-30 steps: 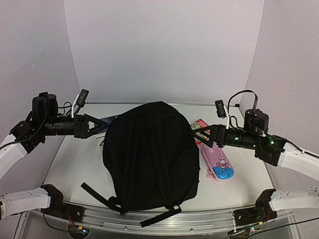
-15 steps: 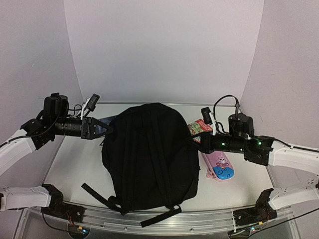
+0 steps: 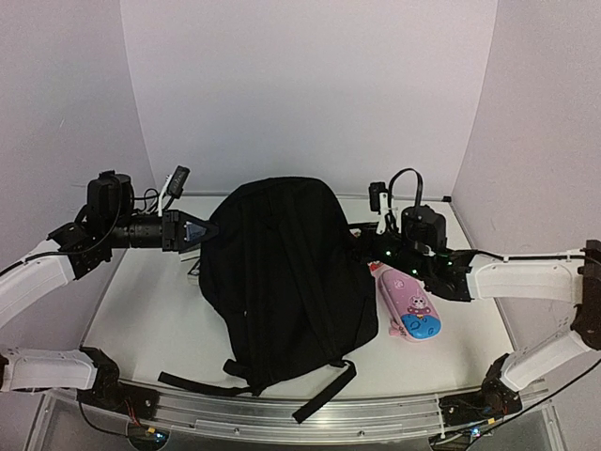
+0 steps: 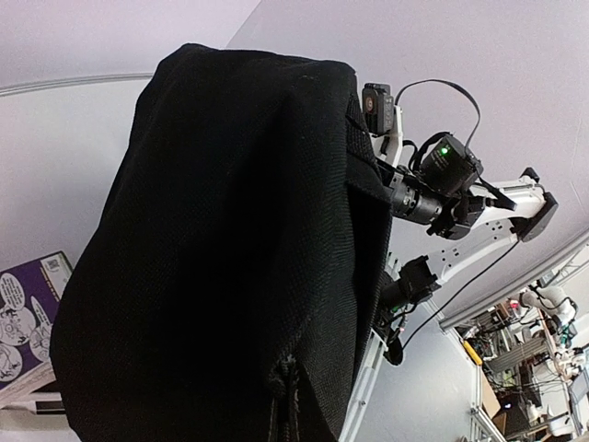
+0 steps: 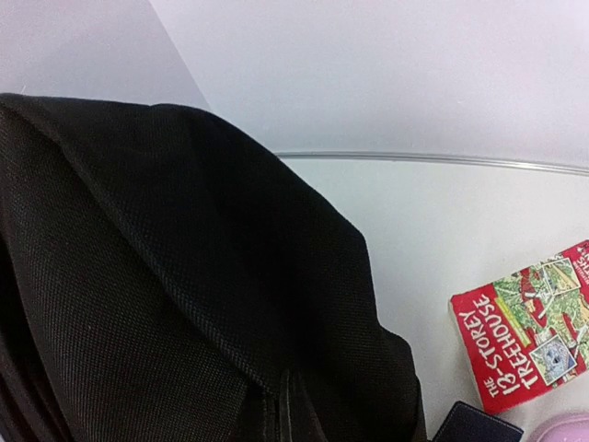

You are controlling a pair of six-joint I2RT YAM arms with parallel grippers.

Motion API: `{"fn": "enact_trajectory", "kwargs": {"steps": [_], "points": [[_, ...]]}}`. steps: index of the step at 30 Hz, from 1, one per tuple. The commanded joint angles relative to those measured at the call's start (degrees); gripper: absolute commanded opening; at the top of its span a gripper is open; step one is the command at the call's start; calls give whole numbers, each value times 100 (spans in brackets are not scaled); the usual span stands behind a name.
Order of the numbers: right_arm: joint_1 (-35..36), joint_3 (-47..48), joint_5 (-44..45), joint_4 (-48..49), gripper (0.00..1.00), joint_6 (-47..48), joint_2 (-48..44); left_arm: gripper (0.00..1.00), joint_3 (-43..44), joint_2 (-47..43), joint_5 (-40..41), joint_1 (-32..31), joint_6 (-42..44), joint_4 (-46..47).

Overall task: Pack the student bag
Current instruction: Move the student bag to the center of the board.

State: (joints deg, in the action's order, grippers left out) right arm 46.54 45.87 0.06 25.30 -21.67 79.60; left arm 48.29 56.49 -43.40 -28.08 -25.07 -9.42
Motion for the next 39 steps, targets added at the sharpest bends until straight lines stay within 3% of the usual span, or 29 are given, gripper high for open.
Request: {"fn": "enact_trajectory", "kwargs": {"steps": [1, 6, 8, 10, 13, 15, 19, 25, 35, 39], "points": [[-9, 640, 729, 1399, 0, 269, 523, 0, 196, 158, 313, -31, 225, 660], [-5, 854, 861, 1410, 4, 325, 783, 0, 252, 254, 356, -31, 250, 849], [-5, 786, 773, 1320, 20, 273, 678, 0, 284, 285, 342, -31, 247, 866], [-6, 676, 708, 1064, 51, 199, 475, 0, 323, 348, 320, -31, 214, 868], [-5, 509, 572, 425, 71, 73, -7, 0, 365, 437, 209, -31, 66, 1025], [-1, 457, 343, -132, 78, 21, -368, 0, 354, 415, 135, -31, -48, 1270], [52, 387, -293, -1009, 82, -236, -1017, 0, 460, 401, 110, -33, -106, 1378], [359, 280, -1331, -1346, 83, -893, -1281, 0, 694, 677, 148, -31, -79, 1192], [1660, 108, -1782, 532, 69, -2187, 331, 0, 614, 816, 194, -35, -161, 1187], [1931, 323, -1571, 660, 65, -2322, 1051, 0, 597, 823, 175, -31, -182, 1158]]}}
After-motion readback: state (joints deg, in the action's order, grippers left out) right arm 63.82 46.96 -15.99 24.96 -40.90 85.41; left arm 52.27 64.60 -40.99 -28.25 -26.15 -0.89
